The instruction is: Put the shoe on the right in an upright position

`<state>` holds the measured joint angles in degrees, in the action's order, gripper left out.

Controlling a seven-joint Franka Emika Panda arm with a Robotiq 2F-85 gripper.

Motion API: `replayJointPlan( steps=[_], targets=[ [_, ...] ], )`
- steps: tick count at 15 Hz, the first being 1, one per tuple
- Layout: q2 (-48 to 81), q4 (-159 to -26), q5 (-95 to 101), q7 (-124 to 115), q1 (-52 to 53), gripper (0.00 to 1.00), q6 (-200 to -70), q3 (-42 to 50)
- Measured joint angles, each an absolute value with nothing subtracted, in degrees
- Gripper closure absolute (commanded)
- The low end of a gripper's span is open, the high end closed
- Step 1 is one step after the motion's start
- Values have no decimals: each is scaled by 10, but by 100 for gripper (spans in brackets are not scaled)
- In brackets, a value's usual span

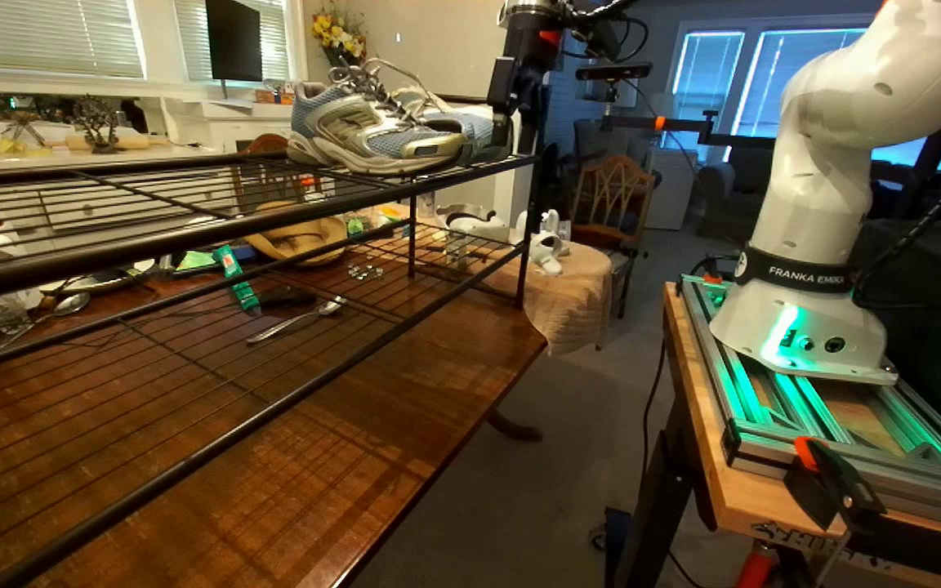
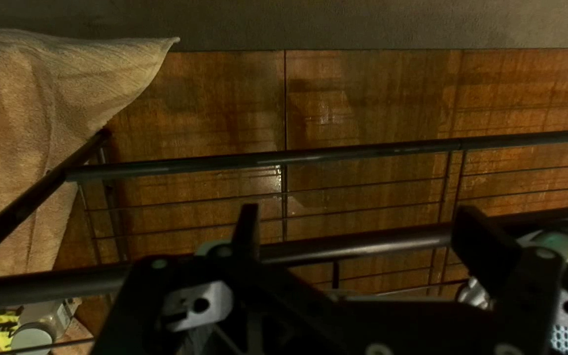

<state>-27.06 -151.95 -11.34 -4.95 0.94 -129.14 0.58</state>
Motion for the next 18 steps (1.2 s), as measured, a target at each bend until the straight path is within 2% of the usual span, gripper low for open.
replayJointPlan(
  steps=[7, 14, 18],
  targets=[
    [-271, -1490, -99, -62, 3, 0, -1372, -11],
    [-265, -1467, -96, -63, 4, 0, -1301, -15],
    [-256, -1453, -71, -66, 0, 0, -1304, -17]
  ],
)
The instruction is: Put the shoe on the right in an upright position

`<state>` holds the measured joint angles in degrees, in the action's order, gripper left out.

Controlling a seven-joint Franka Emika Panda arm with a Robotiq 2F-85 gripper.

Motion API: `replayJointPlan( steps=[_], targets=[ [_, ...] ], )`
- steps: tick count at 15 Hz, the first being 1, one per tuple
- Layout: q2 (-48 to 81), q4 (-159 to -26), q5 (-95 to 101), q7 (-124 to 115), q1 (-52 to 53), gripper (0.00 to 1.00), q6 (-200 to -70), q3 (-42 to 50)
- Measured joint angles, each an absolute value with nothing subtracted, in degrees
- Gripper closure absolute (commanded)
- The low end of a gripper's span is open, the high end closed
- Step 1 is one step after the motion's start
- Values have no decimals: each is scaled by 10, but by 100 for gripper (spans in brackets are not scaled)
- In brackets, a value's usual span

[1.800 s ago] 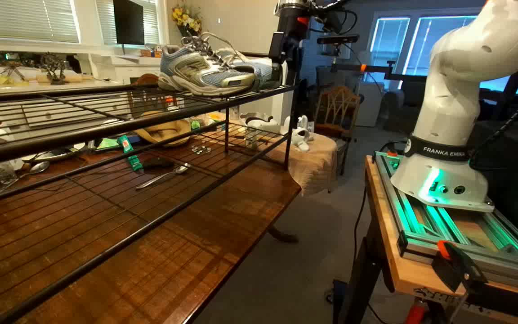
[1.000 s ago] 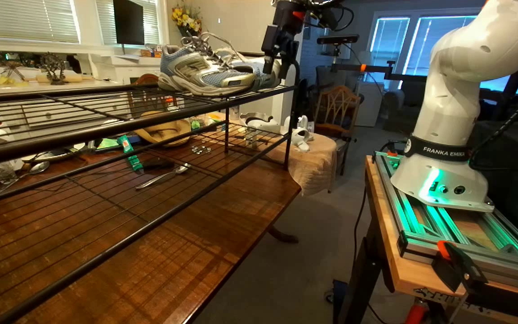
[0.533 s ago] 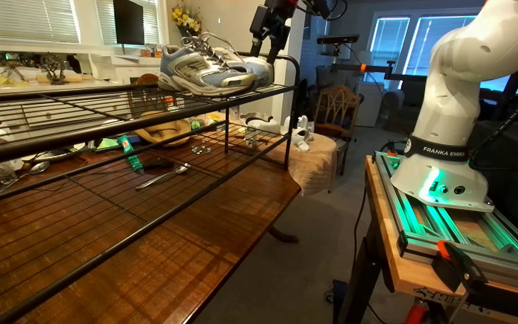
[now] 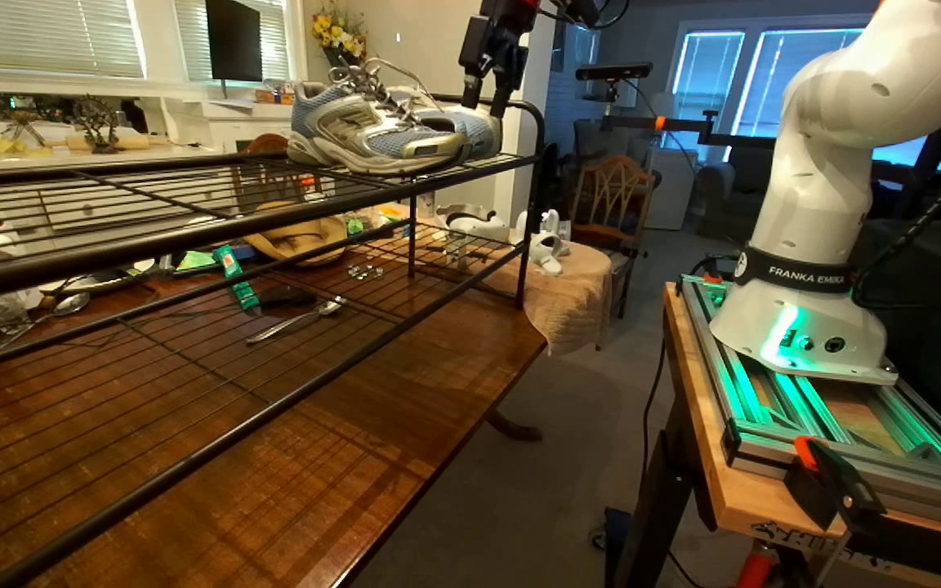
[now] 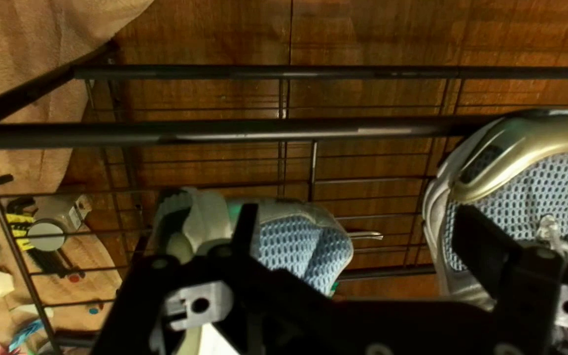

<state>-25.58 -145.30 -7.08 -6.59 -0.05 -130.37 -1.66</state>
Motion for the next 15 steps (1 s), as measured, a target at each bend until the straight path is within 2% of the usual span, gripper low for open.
replayJointPlan(
  steps=[8, 15],
  targets=[
    [-202, -1420, 63, -65, -15, 0, -1385, -32],
    [-165, -1400, 190, -63, -17, 0, -1403, -51]
  ],
)
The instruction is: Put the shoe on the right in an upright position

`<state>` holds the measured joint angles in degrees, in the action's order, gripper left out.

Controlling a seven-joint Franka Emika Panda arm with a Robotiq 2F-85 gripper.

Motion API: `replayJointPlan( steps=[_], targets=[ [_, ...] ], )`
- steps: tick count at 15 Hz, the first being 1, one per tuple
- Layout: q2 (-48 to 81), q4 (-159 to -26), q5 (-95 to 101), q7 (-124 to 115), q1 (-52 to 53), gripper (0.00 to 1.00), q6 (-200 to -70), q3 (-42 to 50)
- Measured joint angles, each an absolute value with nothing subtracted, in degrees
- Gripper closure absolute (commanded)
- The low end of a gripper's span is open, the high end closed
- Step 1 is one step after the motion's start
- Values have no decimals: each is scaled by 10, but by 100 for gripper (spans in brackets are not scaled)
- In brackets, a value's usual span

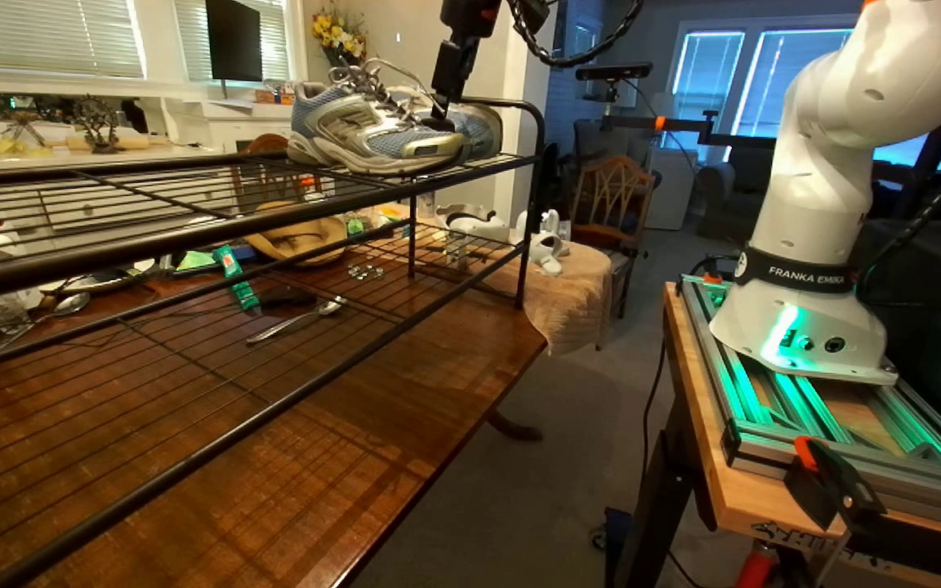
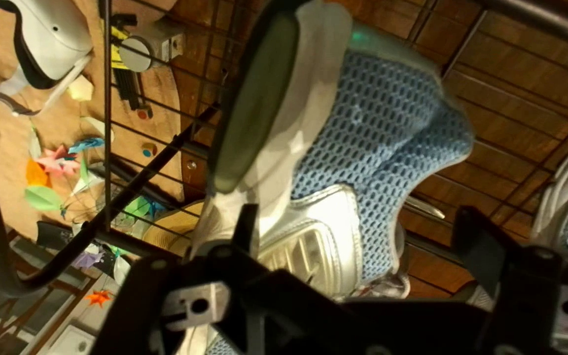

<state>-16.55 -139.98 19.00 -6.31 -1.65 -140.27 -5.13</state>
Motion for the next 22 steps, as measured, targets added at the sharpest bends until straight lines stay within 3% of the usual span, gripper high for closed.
replayJointPlan(
  steps=[5, 6, 7, 9, 11, 14, 19, 20, 22],
  targets=[
    [-152, -1393, 266, -59, -20, 0, -1403, -54],
    [-150, -1393, 279, -59, -22, 4, -1403, -54],
    [-147, -1394, 292, -60, -24, 26, -1403, -54],
    [-144, -1394, 312, -64, -29, 31, -1402, -54],
    [-141, -1394, 326, -71, -33, 47, -1402, -54],
    [-141, -1390, 337, -85, -40, 56, -1397, -53],
    [-142, -1377, 318, -118, -46, 97, -1391, -37],
    [-142, -1377, 306, -123, -45, 100, -1391, -35],
    [-143, -1372, 276, -128, -45, 97, -1394, -32]
  ],
)
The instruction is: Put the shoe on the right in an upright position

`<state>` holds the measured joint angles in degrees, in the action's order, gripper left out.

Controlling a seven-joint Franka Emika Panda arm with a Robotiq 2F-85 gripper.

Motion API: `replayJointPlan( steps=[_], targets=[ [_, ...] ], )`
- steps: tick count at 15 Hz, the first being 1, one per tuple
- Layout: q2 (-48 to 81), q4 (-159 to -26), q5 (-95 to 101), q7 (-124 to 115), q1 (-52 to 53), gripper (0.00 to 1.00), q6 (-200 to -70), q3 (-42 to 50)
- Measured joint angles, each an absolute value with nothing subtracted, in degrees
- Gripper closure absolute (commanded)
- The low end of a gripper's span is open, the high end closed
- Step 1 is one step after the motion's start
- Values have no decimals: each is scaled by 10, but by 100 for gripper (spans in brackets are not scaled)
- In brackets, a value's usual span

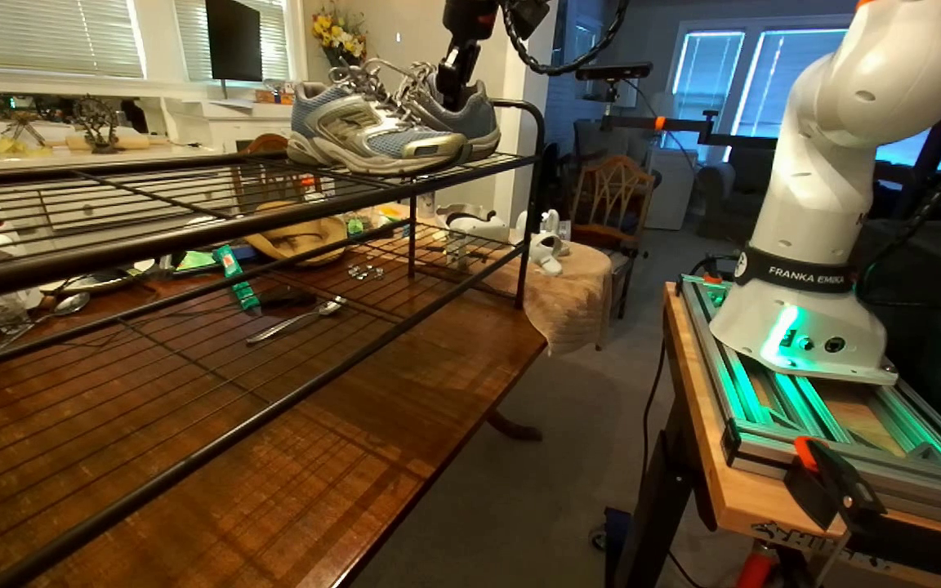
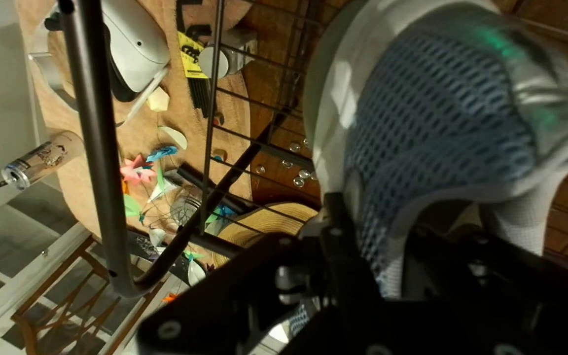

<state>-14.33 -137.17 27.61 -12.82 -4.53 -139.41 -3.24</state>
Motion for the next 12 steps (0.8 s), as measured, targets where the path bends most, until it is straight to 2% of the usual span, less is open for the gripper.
replayJointPlan(
  steps=[10, 11, 12],
  targets=[
    [-153, -1376, 104, -145, -42, 97, -1398, -20],
    [-156, -1379, 80, -142, -39, 63, -1398, -16],
    [-158, -1383, 59, -139, -36, 61, -1399, -13]
  ],
)
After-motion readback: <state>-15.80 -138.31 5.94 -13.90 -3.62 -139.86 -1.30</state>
